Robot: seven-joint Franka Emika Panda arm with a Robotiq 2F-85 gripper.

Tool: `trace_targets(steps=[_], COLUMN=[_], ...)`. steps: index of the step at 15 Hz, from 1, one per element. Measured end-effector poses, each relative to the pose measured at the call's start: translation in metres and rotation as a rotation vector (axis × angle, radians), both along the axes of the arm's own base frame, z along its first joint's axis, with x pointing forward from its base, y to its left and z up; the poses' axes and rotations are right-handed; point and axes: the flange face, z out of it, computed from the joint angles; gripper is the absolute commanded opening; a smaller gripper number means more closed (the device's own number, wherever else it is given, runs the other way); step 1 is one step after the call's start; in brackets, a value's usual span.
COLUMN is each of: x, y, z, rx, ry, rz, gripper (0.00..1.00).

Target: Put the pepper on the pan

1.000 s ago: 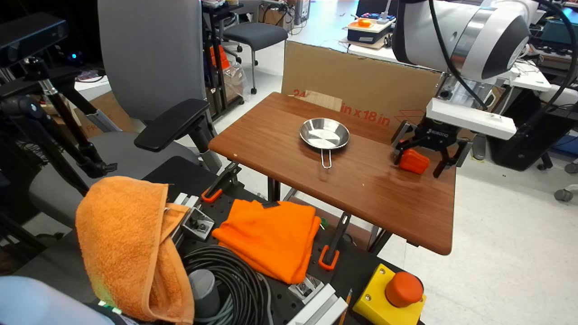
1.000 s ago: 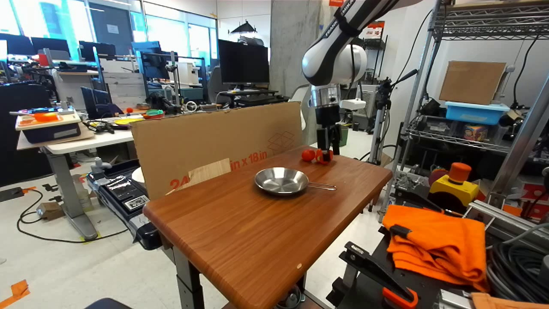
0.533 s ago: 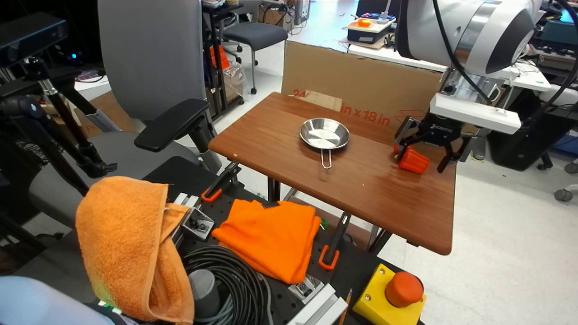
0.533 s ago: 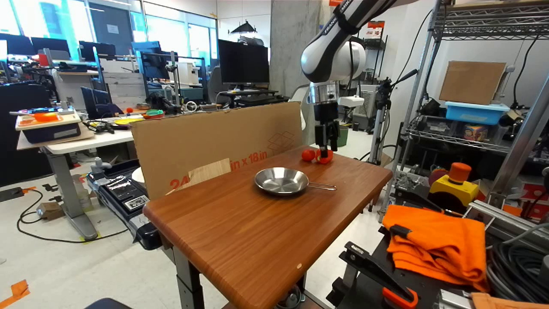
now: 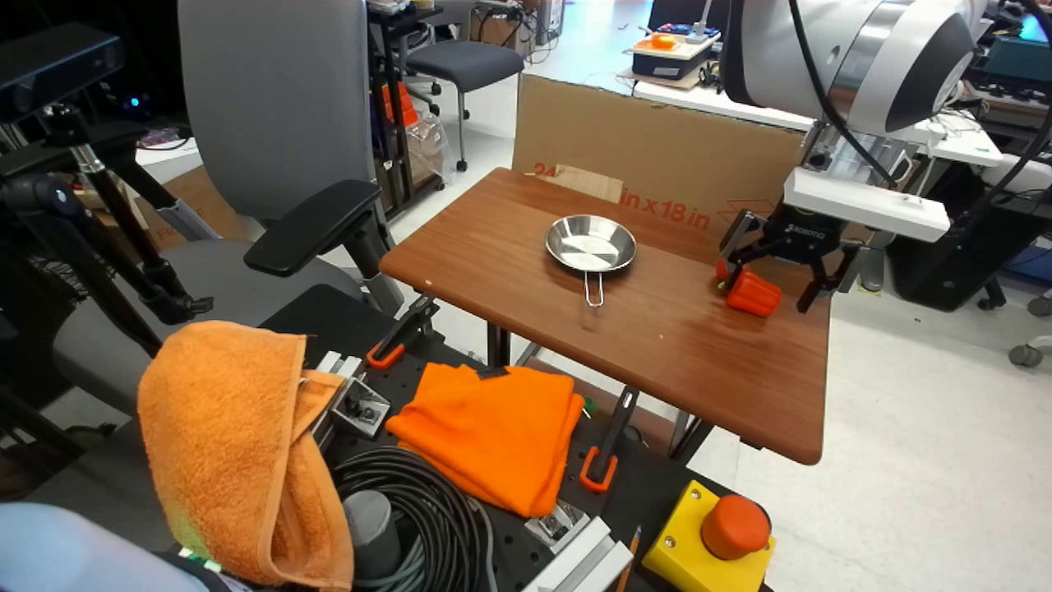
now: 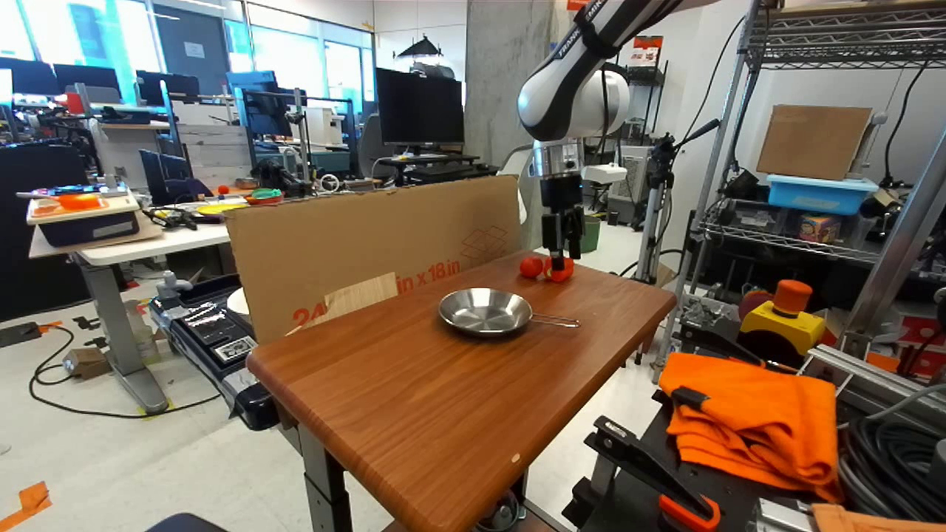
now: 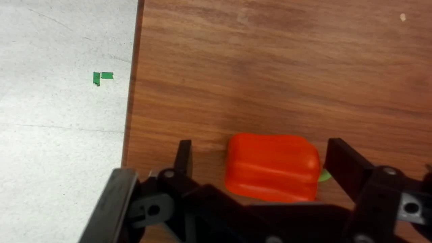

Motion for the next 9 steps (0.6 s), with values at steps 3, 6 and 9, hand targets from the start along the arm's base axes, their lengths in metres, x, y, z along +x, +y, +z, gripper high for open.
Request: trace_targets(steps=[3,6,9], x=[0.0000,-0.0001,0.0007], y=[0.0001,0.0001,-0.0001], z=[0.0000,-0.0004,0.0001], rx=[0.000,0.000,-0.001], ry=[0.000,0.001,-0.001], rz=[0.000,-0.001,-0.003], gripper=[0.58,0.38,0.38])
